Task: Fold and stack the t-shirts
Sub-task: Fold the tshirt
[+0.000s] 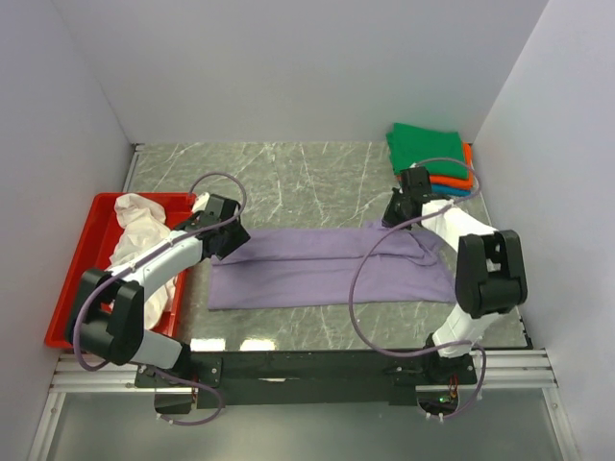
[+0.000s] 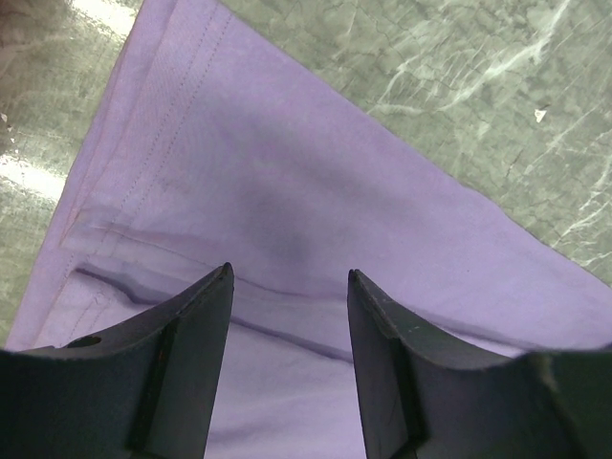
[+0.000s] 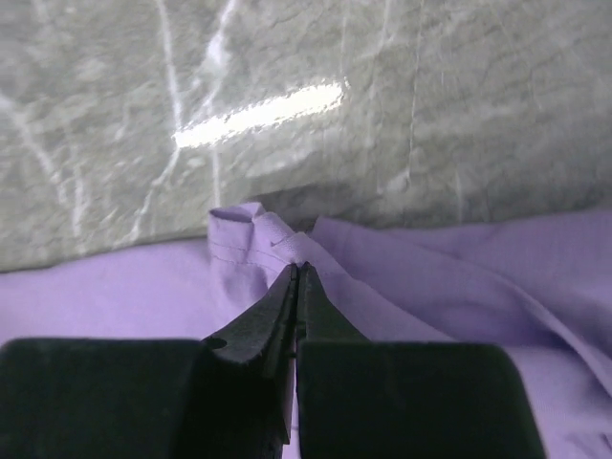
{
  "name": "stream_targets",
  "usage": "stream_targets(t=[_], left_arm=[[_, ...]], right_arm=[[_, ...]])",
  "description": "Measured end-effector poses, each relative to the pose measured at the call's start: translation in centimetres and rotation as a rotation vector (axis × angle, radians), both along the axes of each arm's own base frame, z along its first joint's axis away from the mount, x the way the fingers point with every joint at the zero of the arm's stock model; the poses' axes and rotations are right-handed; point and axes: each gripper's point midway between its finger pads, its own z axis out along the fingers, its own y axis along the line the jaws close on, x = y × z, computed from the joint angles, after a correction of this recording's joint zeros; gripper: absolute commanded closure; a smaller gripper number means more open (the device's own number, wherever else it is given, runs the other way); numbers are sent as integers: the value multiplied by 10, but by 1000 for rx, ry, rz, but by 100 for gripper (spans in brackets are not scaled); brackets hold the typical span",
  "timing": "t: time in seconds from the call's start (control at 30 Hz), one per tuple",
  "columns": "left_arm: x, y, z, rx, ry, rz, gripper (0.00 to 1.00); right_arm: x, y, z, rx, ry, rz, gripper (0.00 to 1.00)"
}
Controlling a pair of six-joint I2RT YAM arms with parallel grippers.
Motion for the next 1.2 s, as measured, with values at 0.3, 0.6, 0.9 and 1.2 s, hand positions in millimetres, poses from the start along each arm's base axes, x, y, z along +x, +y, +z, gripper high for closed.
stream_targets(t=[0.3, 0.6, 0.9, 1.2], left_arm=[[1, -1, -9, 6, 19, 2, 45], [0, -3, -14, -4, 24, -7, 45], [0, -29, -8, -34, -8, -127, 41], [-8, -129, 27, -102, -136, -476, 40]], right_arm=[[-35, 3, 23, 61, -76, -4, 100], [-86, 17, 13, 118, -98, 12, 97], [-129, 21, -1, 135, -115, 15, 70], [-134, 6, 44, 136, -271, -62, 55]])
